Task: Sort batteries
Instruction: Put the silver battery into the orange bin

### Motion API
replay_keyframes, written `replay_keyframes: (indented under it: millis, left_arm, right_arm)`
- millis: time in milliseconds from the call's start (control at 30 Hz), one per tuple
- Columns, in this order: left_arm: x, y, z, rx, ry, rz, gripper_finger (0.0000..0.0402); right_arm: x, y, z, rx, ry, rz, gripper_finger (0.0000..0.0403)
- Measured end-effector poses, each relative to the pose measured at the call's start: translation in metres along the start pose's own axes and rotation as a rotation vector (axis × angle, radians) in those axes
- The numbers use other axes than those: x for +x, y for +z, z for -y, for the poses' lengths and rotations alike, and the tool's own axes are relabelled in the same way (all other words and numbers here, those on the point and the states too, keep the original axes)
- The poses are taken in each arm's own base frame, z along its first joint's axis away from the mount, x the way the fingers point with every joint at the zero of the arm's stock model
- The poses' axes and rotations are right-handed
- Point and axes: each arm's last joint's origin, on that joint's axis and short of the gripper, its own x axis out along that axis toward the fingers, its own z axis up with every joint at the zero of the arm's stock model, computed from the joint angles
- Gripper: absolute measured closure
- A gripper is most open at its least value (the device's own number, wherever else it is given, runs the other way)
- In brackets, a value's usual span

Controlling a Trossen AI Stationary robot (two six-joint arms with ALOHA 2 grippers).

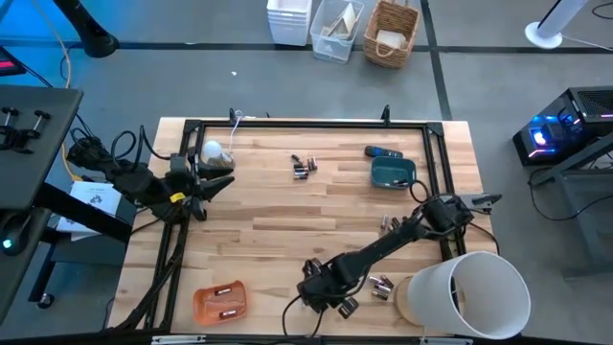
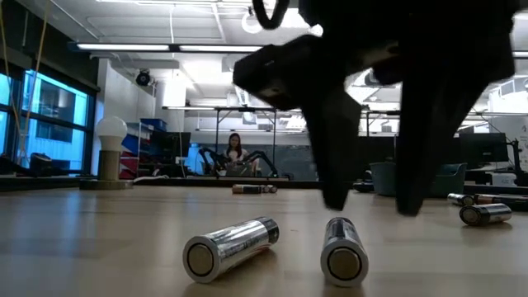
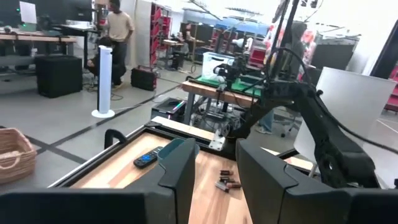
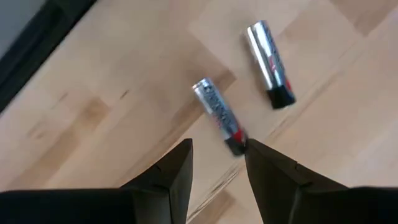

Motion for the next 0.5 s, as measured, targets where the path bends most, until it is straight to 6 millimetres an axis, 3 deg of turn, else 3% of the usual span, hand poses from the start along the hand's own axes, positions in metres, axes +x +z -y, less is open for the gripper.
replay_keyframes:
  millis: [300, 500]
  left_arm:
    - [0.001, -0.003, 0.002, -0.005, -0.049, -0.032, 0.0294]
    - [0.008, -0.037, 0.02, -0.031, -0.145, -0.3, 0.0314]
  right_arm:
    - [0.006, 0.003, 0.001, -0.058, -0.02, 0.057, 0.0262]
    - [0.024, -0.013, -0.008, -0.066, -0.005, -0.001, 0.0297]
